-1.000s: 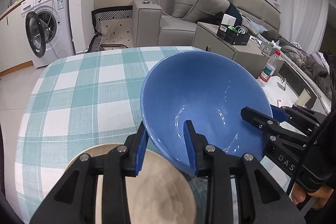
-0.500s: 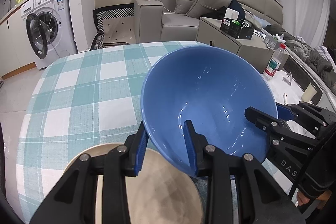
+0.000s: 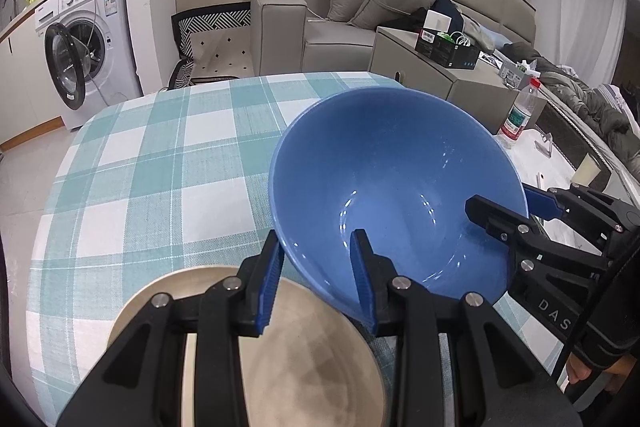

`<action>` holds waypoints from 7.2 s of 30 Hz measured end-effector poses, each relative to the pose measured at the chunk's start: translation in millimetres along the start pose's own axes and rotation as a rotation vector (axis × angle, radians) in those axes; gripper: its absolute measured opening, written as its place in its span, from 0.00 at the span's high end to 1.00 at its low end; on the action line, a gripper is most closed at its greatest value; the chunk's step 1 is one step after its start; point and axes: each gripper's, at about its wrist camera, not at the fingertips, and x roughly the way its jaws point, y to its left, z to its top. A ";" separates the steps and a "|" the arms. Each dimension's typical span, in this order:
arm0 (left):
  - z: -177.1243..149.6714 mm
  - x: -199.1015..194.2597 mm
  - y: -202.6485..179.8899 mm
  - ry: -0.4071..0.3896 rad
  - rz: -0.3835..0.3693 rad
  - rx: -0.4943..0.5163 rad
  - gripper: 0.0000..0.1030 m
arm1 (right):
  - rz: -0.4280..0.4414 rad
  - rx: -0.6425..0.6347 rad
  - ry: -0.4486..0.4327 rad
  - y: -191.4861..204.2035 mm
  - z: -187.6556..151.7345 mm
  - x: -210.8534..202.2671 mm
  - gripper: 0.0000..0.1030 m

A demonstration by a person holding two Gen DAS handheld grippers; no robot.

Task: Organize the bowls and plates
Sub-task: 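Lower the blue bowl onto the stacked bowls and open both grippers, then close both grippers on opposite rims of the stacked blue bowls, then lift and carry the bowl stack with both grippers over the cream plates, then lower the bowl stack onto the cream plates and open both grippers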

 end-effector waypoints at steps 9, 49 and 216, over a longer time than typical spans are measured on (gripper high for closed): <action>-2.3 2.4 -1.6 0.008 0.004 0.005 0.68 | -0.026 -0.015 0.006 1.6 -3.2 4.5 0.64; 11.2 19.1 34.8 0.011 0.016 -0.142 0.00 | 0.370 0.346 -0.005 -81.3 -22.4 29.9 0.02; -78.8 -123.7 105.5 -0.227 0.155 -0.128 0.00 | 0.530 -0.062 -0.227 72.2 -18.1 -61.3 0.01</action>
